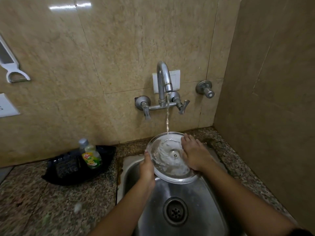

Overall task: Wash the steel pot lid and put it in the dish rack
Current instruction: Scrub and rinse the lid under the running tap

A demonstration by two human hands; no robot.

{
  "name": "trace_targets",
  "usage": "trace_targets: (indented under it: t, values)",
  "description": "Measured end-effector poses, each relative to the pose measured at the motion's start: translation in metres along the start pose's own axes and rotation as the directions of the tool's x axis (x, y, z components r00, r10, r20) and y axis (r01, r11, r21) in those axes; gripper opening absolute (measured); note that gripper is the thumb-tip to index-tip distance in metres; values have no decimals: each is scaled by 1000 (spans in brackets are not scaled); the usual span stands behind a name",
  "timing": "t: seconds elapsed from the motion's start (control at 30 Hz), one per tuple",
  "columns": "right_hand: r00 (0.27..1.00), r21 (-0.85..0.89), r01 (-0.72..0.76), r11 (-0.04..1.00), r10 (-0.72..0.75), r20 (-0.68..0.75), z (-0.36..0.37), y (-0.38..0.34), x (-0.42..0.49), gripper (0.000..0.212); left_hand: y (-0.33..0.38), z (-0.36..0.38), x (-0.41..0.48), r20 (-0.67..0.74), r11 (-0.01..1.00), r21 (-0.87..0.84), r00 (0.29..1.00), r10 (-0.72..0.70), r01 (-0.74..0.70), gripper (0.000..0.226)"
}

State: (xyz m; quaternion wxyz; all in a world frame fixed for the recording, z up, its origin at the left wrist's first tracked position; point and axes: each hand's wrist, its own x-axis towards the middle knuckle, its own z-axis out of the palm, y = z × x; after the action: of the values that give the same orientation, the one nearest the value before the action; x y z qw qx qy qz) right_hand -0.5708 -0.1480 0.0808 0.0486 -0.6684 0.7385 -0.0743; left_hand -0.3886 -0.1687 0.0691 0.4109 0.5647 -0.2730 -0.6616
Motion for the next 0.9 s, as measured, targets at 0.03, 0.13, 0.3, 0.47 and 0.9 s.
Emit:
trace_targets:
  t: [0.03,0.13,0.3,0.47,0.9]
  values:
    - [999,35,23,999,-22,-25,1,-10,9,66,0,5,-2,14,1000,3,1000,-9,9,51]
    - [958,130,281,951,-285,18,2,-40,11,63,-2,17,-3,28,1000,-6,999,15,-15,57]
    - [834,169,506,846,-530,154,-2,-3,-35,54,-2,20,2,-51,998,-37,998,40,-42,57]
    - [989,-94,138,986,-132,68,1,48,-3,67,-12,24,-2,-109,999,0,993,41,-42,53]
    - [905,0,385,923,-378,194,-13,31,-21,62,0,16,4,-149,995,-40,985,87,-94,52]
